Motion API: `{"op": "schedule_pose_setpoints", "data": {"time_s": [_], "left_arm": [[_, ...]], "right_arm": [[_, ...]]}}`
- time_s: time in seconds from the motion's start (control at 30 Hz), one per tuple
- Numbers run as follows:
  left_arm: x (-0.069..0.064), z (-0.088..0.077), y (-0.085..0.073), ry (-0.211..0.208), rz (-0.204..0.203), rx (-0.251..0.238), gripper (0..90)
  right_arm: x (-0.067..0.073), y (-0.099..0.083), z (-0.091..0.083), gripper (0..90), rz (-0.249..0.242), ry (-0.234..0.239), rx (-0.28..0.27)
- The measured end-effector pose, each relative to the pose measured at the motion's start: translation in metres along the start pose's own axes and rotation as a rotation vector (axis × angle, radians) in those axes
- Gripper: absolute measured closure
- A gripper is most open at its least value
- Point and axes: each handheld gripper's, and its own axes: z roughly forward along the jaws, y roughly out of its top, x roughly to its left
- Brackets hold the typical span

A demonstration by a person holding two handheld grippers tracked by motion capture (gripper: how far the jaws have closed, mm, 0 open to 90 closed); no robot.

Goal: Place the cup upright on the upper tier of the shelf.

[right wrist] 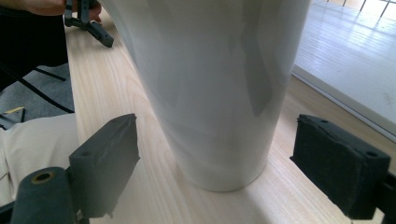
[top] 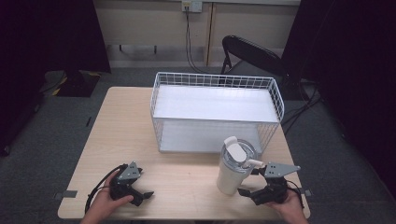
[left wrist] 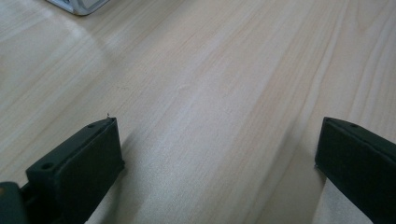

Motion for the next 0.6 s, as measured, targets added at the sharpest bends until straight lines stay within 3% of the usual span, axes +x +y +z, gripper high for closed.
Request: {"op": "schedule_pose_setpoints", "data": {"time_s": [0.6], "left_arm": [[0.0000,0.0000,0.0000,0.000,0.000,0.000,0.0]], "right_arm": [[0.0009,0.0057,0.0020,13.7,-0.008,0.001,-0.020]]}}
